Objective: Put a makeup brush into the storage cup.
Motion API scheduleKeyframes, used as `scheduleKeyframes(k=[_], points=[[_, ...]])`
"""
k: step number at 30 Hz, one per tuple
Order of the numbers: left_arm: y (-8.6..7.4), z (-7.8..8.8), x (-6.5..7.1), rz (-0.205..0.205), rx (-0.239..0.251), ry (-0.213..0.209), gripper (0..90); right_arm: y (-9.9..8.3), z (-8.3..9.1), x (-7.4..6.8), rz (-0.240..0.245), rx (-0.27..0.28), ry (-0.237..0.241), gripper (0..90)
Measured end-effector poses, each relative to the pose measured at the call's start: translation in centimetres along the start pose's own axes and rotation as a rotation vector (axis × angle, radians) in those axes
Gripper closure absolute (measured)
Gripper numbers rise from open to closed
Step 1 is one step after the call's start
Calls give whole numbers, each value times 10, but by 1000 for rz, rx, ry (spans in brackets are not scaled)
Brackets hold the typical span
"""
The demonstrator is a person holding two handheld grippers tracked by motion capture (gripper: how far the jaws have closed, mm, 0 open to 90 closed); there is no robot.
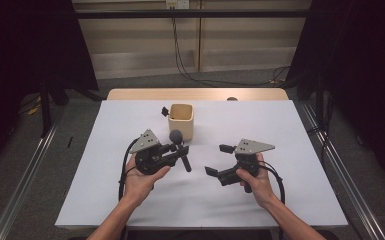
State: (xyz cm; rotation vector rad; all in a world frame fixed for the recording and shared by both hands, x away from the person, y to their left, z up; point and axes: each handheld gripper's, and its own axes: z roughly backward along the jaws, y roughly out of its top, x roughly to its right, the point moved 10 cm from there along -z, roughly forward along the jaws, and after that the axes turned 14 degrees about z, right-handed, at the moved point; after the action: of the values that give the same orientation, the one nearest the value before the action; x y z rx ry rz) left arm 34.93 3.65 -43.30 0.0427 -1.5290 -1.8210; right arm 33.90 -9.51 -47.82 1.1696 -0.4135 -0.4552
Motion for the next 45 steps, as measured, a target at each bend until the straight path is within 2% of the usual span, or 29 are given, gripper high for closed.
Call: scheduleKeyframes(k=[7, 11, 17, 21, 31, 33, 35, 41, 43, 45], points=[[2, 8, -5, -1, -12, 8, 708, -4, 7, 6, 10, -6, -42, 35], [3, 11, -9, 3, -14, 12, 708, -5, 12, 9, -16, 6, -57, 33], [4, 15, -11, -5, -22, 15, 708, -6, 21, 12, -17, 3, -77, 31], [5, 18, -13, 8, -9, 19, 708, -12, 29, 19, -35, 3, -125, 23], [4, 23, -19, -1, -36, 36, 708, -24, 58, 35, -30, 3, -245, 8], [6, 25, -21, -4, -37, 42, 708, -27, 66, 39, -31, 11, -293, 0], [9, 26, -23, -5, -39, 54, 708, -31, 73, 42, -32, 2, -317, 0], [17, 30, -26, -4, -43, 49, 708, -40, 90, 46, -49, -5, -349, 0], [19, 30, -27, -3, -50, 50, 707, -44, 96, 48, -34, -17, -364, 0], [21, 30, -28, -6, -53, 54, 707, -47, 102, 49, -49, -17, -375, 0]])
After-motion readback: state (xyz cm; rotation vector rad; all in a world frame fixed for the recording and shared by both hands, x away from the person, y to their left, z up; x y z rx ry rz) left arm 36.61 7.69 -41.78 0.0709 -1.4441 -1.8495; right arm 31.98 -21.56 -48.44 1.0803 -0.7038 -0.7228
